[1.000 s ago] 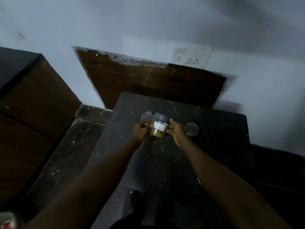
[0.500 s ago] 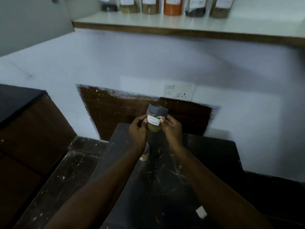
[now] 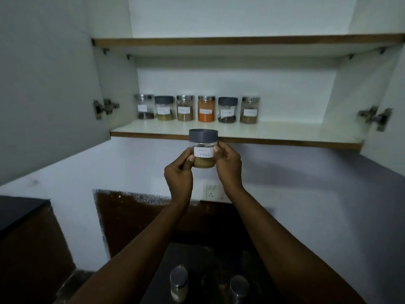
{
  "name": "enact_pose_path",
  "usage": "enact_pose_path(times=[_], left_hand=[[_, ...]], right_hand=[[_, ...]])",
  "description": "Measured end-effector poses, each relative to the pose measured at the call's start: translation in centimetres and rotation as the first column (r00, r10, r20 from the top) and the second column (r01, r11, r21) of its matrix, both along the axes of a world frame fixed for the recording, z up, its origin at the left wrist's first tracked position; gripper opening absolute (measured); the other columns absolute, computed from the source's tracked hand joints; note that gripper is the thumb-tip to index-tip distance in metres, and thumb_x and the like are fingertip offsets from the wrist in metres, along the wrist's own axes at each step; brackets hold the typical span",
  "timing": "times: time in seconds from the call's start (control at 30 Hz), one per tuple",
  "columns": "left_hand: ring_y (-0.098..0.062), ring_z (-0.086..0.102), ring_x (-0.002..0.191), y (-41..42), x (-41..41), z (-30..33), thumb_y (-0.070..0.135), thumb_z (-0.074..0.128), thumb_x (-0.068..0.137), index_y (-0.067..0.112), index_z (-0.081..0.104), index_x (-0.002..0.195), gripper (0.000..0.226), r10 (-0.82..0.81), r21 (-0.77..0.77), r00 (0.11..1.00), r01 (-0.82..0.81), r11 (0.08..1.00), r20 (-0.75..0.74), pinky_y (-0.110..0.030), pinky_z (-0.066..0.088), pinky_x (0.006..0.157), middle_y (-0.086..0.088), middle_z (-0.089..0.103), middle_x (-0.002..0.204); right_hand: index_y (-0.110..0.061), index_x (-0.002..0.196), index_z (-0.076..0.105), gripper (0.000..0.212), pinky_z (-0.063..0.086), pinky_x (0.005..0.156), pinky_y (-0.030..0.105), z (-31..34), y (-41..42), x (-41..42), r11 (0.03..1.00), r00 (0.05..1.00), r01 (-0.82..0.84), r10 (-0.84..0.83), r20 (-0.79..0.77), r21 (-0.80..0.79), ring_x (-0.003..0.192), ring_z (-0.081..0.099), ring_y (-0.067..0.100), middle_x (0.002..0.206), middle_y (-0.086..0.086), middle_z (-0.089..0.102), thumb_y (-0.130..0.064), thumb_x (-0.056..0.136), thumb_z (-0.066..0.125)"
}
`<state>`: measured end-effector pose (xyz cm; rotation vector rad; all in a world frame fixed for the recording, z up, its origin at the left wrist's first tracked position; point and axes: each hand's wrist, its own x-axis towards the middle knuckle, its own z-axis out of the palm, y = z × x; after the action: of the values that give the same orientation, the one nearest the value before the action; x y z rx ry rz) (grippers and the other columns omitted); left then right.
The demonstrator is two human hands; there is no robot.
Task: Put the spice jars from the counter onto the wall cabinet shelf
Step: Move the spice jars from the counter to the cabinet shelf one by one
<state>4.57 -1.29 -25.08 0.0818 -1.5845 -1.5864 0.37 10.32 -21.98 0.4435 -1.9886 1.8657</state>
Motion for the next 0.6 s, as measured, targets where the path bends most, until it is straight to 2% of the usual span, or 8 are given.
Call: enact_pose_path(times=[0.07, 0.17, 0.3, 0.37, 0.43, 0.47, 0.53, 0.6], left_hand=[[0.002, 0.071, 0.114, 0.8, -0.7, 2.6, 0.010, 0.066, 0.097, 0.018, 0.074, 0.128, 0.033, -0.007, -0.010, 0.999, 0.006, 1.000, -0.054, -0.026, 0.059, 0.103, 0.014, 0.076, 0.120], [0.003, 0.071, 0.112, 1.9, -2.4, 6.6, 0.010, 0.065, 0.097, 0.020, 0.075, 0.126, 0.032, -0.027, -0.061, 0.992, 0.019, 0.998, -0.125, -0.016, 0.058, 0.096, 0.011, 0.077, 0.119], [-0.006, 0.071, 0.113, 3.6, -5.7, 11.3, 0.007, 0.065, 0.095, 0.017, 0.077, 0.124, 0.033, -0.041, -0.162, 0.994, 0.023, 0.986, -0.105, -0.009, 0.055, 0.093, 0.003, 0.078, 0.122], [-0.010, 0.071, 0.110, 4.8, -7.7, 12.8, 0.006, 0.067, 0.094, 0.014, 0.078, 0.122, 0.031, 0.008, -0.238, 0.999, -0.015, 0.971, -0.031, -0.004, 0.050, 0.088, -0.001, 0.078, 0.121], [-0.018, 0.072, 0.110, 6.2, -9.6, 13.7, 0.007, 0.068, 0.094, 0.009, 0.078, 0.121, 0.029, 0.006, -0.262, 0.997, 0.015, 0.965, 0.080, -0.017, 0.055, 0.095, -0.007, 0.078, 0.120], [-0.022, 0.073, 0.111, 6.8, -10.5, 13.9, 0.007, 0.069, 0.093, 0.007, 0.078, 0.120, 0.028, -0.003, -0.266, 0.990, 0.041, 0.963, 0.140, -0.026, 0.057, 0.099, -0.010, 0.078, 0.119], [-0.027, 0.074, 0.109, 8.3, -12.5, 13.9, 0.006, 0.073, 0.091, 0.002, 0.079, 0.115, 0.025, -0.021, -0.281, 0.969, 0.092, 0.955, 0.245, -0.036, 0.059, 0.101, -0.015, 0.079, 0.115], [-0.030, 0.074, 0.109, 9.7, -14.4, 13.8, 0.007, 0.076, 0.088, -0.002, 0.078, 0.113, 0.026, -0.050, -0.281, 0.942, 0.150, 0.948, 0.332, -0.039, 0.058, 0.102, -0.018, 0.078, 0.115]], right_hand=[[-0.020, 0.127, 0.070, 0.030, 0.057, 0.086, 0.024, 2.5, 0.7, -0.4, 1.000, 0.999, 0.027, -0.027, -0.038, -0.014, 0.107, 0.067, 0.010, 0.117, -0.005, 0.073, -0.027, 0.105, 0.051], [-0.021, 0.111, 0.072, 0.024, 0.052, 0.074, 0.024, 5.8, 1.8, -1.9, 0.998, 0.993, 0.048, -0.051, -0.102, -0.034, 0.091, 0.066, 0.007, 0.101, -0.005, 0.074, -0.029, 0.104, 0.051], [-0.022, 0.123, 0.071, 0.029, 0.053, 0.073, 0.018, 10.0, 3.9, -4.7, 0.990, 0.985, 0.135, -0.138, -0.104, -0.031, 0.100, 0.065, 0.011, 0.109, -0.007, 0.070, -0.024, 0.103, 0.051], [-0.018, 0.124, 0.069, 0.031, 0.059, 0.087, 0.029, 11.5, 5.1, -6.6, 0.989, 0.987, 0.151, -0.150, -0.057, 0.011, 0.108, 0.066, 0.018, 0.118, 0.000, 0.071, -0.016, 0.101, 0.049], [-0.014, 0.125, 0.068, 0.032, 0.057, 0.100, 0.042, 11.9, 6.6, -8.6, 0.984, 0.987, 0.161, -0.162, 0.012, 0.071, 0.115, 0.066, 0.025, 0.125, 0.007, 0.070, -0.015, 0.100, 0.048], [-0.012, 0.126, 0.066, 0.033, 0.056, 0.102, 0.045, 11.8, 7.3, -9.4, 0.979, 0.983, 0.172, -0.178, 0.051, 0.105, 0.116, 0.065, 0.028, 0.127, 0.010, 0.069, -0.015, 0.099, 0.048], [-0.010, 0.126, 0.066, 0.033, 0.056, 0.101, 0.046, 11.1, 9.2, -11.0, 0.961, 0.968, 0.208, -0.229, 0.106, 0.181, 0.114, 0.065, 0.030, 0.127, 0.012, 0.069, -0.015, 0.098, 0.050], [-0.006, 0.124, 0.066, 0.032, 0.055, 0.101, 0.045, 10.4, 11.3, -12.3, 0.934, 0.954, 0.239, -0.277, 0.113, 0.266, 0.114, 0.065, 0.031, 0.126, 0.014, 0.068, -0.012, 0.095, 0.053]])
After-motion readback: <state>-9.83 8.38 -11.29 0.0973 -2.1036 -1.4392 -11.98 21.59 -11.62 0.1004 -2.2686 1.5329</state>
